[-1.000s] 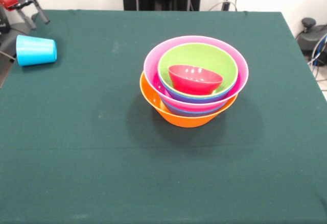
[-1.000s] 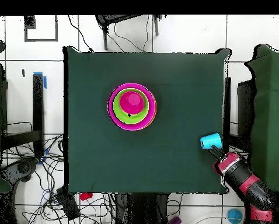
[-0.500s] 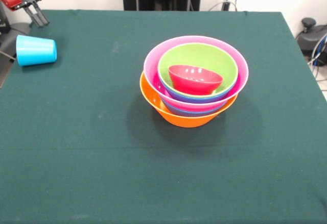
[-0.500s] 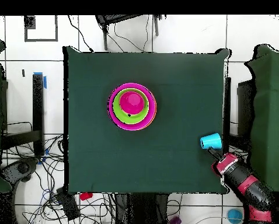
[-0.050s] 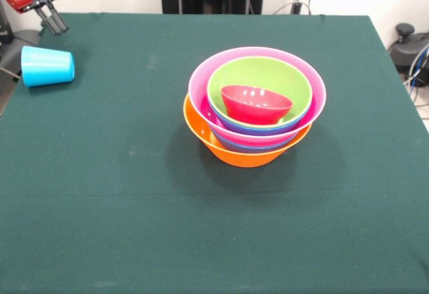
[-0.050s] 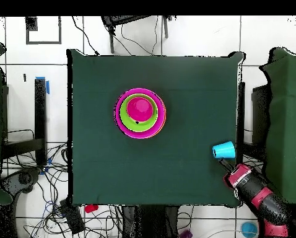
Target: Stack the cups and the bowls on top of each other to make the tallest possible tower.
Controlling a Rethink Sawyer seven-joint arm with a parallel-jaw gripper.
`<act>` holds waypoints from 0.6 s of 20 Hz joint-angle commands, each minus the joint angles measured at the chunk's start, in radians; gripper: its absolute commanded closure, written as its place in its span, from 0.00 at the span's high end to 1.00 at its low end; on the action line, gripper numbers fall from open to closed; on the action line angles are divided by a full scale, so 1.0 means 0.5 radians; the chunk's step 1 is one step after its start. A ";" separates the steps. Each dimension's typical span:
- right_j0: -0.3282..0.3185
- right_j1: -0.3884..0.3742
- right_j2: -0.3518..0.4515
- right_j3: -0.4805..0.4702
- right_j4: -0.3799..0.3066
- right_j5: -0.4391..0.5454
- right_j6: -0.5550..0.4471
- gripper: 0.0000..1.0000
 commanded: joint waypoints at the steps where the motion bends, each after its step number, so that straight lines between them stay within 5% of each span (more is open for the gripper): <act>1: 0.034 -0.164 -0.196 0.007 -0.173 -0.156 -0.105 0.00; 12: -0.013 -0.302 -0.370 0.143 -0.196 -0.411 0.135 0.00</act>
